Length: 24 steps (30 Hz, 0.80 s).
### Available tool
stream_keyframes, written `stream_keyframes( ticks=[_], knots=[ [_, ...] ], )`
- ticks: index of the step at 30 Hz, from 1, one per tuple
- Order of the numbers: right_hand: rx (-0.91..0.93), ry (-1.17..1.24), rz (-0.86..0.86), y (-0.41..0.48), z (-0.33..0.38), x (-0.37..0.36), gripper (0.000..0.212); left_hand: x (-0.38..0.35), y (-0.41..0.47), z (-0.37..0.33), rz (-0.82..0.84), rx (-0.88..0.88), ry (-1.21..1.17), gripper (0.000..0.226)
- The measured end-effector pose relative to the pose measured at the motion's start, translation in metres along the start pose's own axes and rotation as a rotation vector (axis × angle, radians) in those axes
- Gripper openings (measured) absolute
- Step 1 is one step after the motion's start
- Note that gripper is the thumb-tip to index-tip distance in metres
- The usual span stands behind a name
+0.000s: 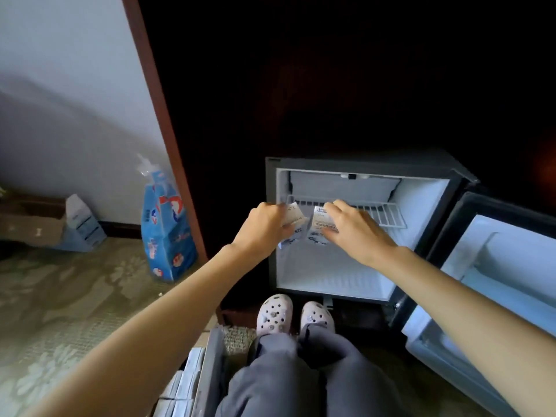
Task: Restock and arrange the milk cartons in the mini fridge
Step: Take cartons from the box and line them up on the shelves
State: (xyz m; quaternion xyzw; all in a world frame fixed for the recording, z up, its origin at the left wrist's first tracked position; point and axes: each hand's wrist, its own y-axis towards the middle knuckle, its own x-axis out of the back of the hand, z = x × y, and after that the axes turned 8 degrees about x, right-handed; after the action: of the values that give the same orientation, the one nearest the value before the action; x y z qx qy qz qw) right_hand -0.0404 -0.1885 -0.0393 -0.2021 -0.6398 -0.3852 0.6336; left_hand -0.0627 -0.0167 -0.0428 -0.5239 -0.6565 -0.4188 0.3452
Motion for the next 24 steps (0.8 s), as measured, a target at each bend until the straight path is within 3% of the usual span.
stream_keyframes(
  ticks=[6, 9, 15, 19, 21, 24],
  knots=[
    [-0.082, -0.211, -0.053, 0.028, -0.048, -0.021, 0.024, -0.039, 0.068, -0.012, -0.001, -0.085, 0.074, 0.036],
    [-0.062, -0.489, 0.036, 0.045, -0.066, -0.031, 0.041, -0.058, 0.095, -0.009, 0.034, -0.118, 0.091, 0.04],
    [-0.049, -0.511, 0.063, 0.069, -0.105, -0.063, 0.049, -0.085, 0.132, -0.007, 0.029, -0.14, 0.06, 0.04],
    [-0.056, -0.359, 0.063, 0.07, -0.116, -0.069, 0.043, -0.1, 0.15, -0.006, 0.014, -0.153, -0.01, 0.035],
    [-0.056, -0.199, -0.074, 0.071, -0.122, -0.076, 0.03, -0.107, 0.159, -0.004, 0.006, -0.15, -0.084, 0.037],
    [-0.114, 0.139, -0.23, 0.076, -0.128, -0.085, 0.029, -0.117, 0.166, -0.002, -0.004, -0.038, -0.315, 0.04]
  ],
)
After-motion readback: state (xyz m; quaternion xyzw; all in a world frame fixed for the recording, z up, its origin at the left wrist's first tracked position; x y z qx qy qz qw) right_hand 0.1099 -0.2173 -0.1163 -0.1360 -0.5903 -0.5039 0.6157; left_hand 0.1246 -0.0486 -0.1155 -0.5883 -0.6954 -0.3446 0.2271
